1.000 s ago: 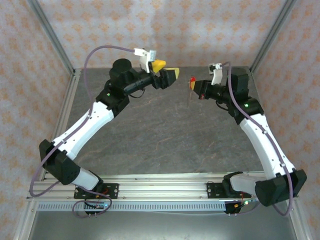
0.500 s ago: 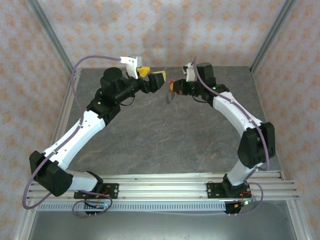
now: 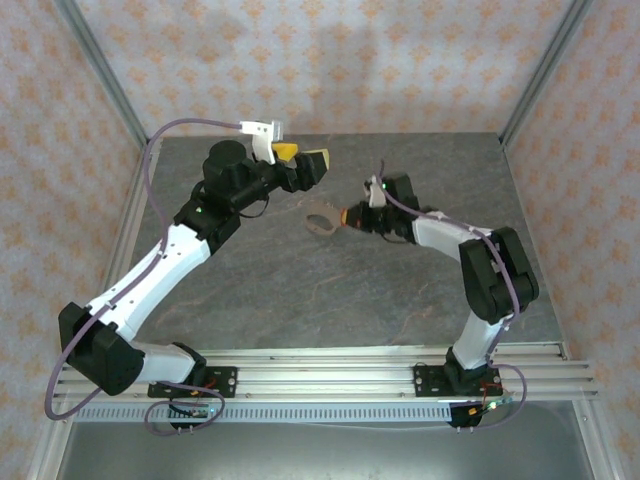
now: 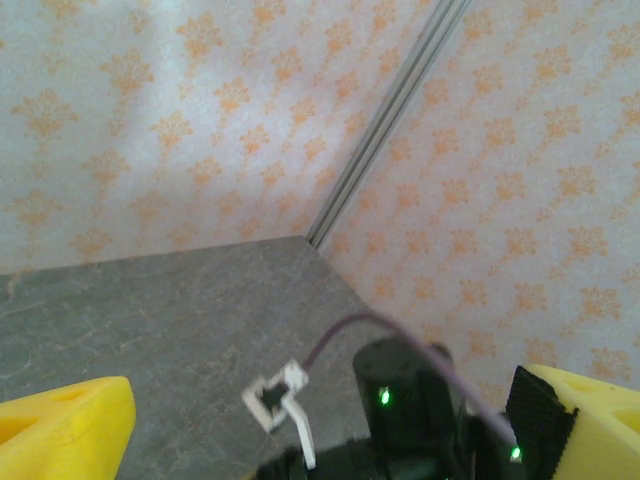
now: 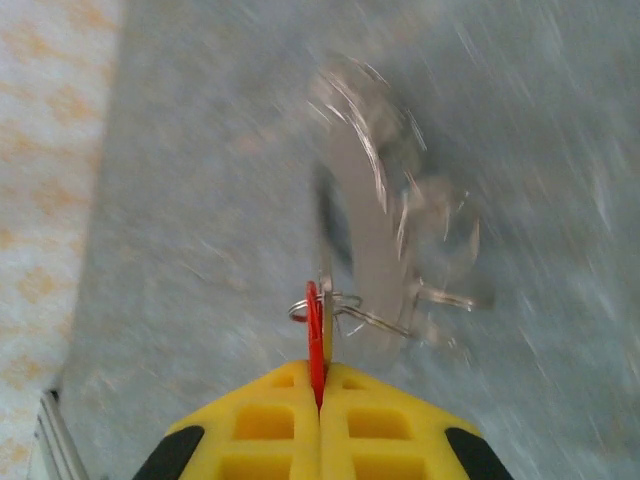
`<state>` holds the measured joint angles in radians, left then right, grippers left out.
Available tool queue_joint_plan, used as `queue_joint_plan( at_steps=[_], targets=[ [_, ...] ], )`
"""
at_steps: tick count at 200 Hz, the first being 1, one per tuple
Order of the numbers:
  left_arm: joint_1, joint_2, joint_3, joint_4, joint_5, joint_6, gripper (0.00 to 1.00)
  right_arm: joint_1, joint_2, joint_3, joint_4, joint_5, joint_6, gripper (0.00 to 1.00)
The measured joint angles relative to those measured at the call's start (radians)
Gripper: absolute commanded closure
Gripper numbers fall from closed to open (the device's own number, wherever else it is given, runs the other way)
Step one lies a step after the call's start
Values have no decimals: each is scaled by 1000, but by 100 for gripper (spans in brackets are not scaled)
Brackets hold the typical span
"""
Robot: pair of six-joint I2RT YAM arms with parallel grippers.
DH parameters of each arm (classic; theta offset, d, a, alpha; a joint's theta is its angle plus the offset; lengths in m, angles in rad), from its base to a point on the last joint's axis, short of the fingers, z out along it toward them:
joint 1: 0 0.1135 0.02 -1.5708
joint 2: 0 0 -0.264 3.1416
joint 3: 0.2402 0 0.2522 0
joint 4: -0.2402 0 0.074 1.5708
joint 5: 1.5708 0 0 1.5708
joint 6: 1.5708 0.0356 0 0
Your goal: Put the keys on the keyring
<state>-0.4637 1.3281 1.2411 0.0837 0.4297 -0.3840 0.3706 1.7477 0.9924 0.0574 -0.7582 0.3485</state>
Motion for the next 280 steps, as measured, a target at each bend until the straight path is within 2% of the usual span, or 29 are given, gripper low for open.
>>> queue_joint_plan(
  at_steps=[21,46,154,182,188,211,240,265,280],
  targets=[
    [0,-4,-16,-2,0,-11,3,17,-10,-142,21,4,30,100],
    [-1,-14,-19,-6,3,-16,2,53,-47,-230,51,10,58,100],
    [-1,-50,-28,-31,4,-19,2,79,-113,-348,111,8,98,100],
    [-1,-50,-31,-31,5,-19,1,79,-183,-390,61,-2,99,65],
    [-1,-50,-32,-32,6,-19,1,79,-209,-396,40,-5,101,50],
    [-1,-50,-32,-39,6,-19,0,79,-346,-402,-58,-8,83,26],
    [-1,-54,-37,-67,-5,-18,0,64,-587,-384,-207,15,66,11],
    [-2,-82,-54,-119,-51,-7,0,17,-733,-301,-314,75,53,7],
    [-6,-119,-80,-139,-123,7,0,-13,-784,-220,-366,158,43,4]
  ],
)
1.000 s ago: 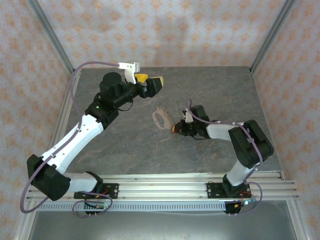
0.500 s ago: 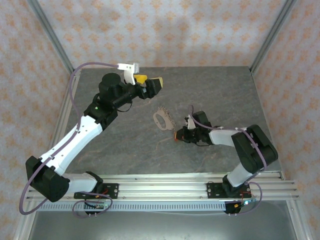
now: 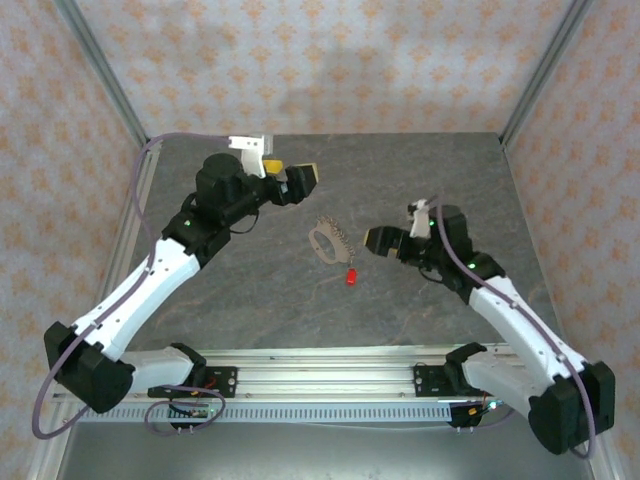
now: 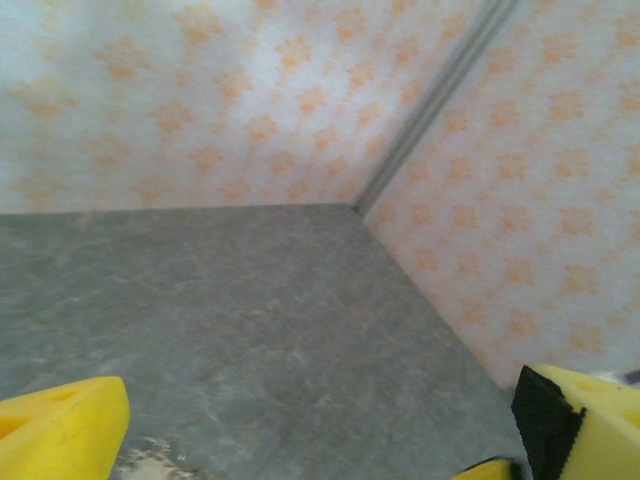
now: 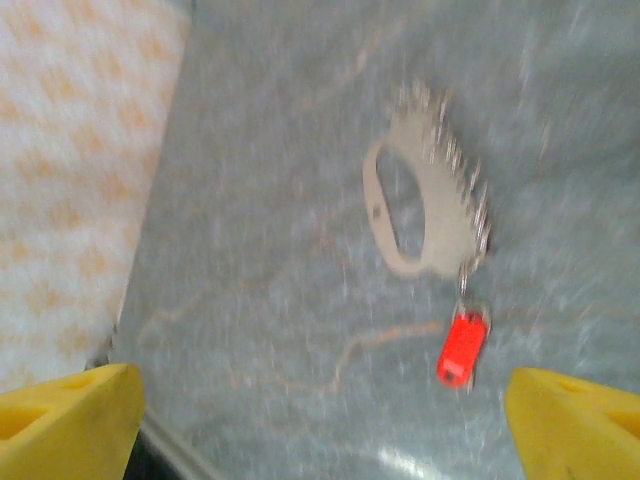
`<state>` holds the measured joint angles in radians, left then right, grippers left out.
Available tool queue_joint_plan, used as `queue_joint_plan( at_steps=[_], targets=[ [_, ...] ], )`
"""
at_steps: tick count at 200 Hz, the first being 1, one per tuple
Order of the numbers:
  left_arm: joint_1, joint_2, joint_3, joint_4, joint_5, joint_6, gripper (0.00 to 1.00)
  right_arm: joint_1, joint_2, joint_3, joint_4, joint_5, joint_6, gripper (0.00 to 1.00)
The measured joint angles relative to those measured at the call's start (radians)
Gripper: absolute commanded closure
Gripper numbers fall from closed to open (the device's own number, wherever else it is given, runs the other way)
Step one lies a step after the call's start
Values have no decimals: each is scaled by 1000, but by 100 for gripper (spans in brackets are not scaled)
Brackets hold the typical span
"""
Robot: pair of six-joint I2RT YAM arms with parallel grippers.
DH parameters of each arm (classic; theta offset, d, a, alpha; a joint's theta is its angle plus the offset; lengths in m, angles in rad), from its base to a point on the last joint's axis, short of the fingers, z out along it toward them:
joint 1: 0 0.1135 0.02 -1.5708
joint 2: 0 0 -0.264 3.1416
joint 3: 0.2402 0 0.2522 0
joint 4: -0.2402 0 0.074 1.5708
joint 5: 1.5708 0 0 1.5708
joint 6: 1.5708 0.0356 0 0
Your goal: Put the keys on the keyring
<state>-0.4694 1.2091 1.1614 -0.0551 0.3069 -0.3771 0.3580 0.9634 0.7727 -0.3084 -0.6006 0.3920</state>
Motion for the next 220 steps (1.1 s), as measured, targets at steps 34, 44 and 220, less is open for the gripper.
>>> queue_joint_plan(
  at_steps=[34,44,220],
  targets=[
    [-3,-155,-185,47,-282,97,0,-50,-19,135,-35,265,-39,0],
    [-1,-195,-250,75,-373,147,0,-64,-11,144,-28,356,-58,0],
    [426,110,-860,742,-541,316,0,-315,465,-404,998,828,-367,0]
  ],
)
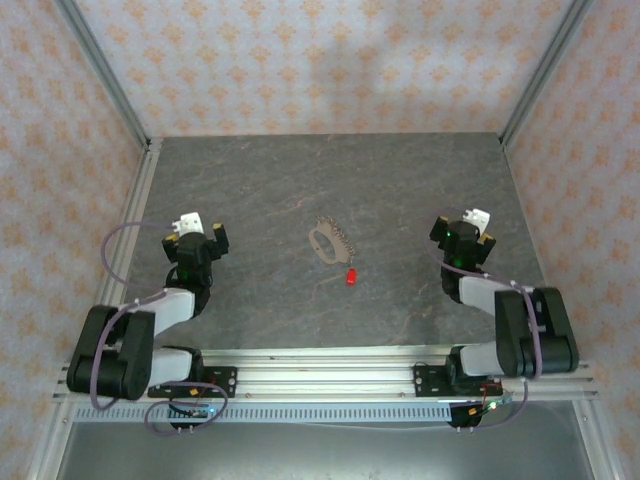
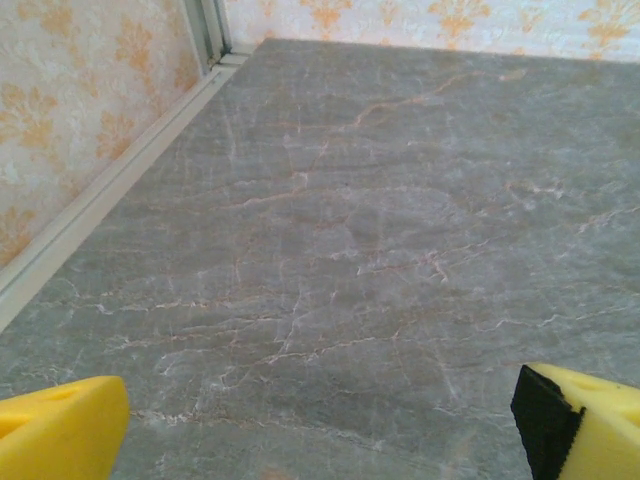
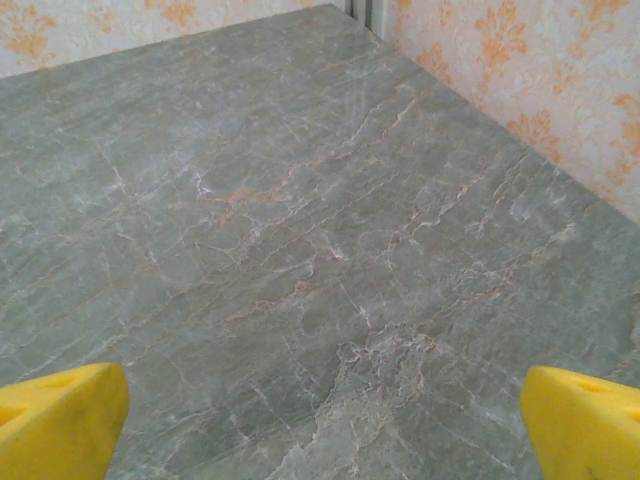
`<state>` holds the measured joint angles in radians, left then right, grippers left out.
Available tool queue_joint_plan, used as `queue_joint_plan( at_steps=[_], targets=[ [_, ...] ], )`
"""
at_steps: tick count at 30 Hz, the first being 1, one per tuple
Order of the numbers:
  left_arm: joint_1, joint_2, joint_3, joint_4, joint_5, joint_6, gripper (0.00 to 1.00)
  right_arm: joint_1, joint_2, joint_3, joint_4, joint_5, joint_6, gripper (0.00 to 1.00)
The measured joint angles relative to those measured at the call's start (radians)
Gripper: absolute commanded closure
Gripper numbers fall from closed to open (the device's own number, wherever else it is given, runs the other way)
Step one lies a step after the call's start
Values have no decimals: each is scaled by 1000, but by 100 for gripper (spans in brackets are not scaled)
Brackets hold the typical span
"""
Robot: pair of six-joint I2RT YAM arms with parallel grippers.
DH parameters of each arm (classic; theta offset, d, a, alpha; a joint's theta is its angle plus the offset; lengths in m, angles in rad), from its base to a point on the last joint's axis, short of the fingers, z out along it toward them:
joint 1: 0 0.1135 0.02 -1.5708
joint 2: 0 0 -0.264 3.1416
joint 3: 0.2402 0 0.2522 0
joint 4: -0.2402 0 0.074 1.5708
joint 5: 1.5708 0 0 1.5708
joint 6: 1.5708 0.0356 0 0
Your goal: Put the keys on the keyring
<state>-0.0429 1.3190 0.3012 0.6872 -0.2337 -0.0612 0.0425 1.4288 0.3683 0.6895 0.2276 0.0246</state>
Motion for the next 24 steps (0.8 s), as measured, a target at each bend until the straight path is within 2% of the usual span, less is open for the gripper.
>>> queue_joint_plan(
  at_steps=[1,3,6,12,24],
  targets=[
    [6,35,2,22,7,0,0,-5,56,-10,56,-15,-5,0],
    [10,113,14,60,27,4,0,-6,107,-1,29,-64,-22,0],
    [10,188,67,51,79,20,0,-10,117,19,42,-130,-39,0],
    [10,191,110,47,118,39,0,-14,113,40,75,-183,-56,1],
    [10,191,110,44,123,45,0,-14,112,40,74,-200,-64,1]
  ],
)
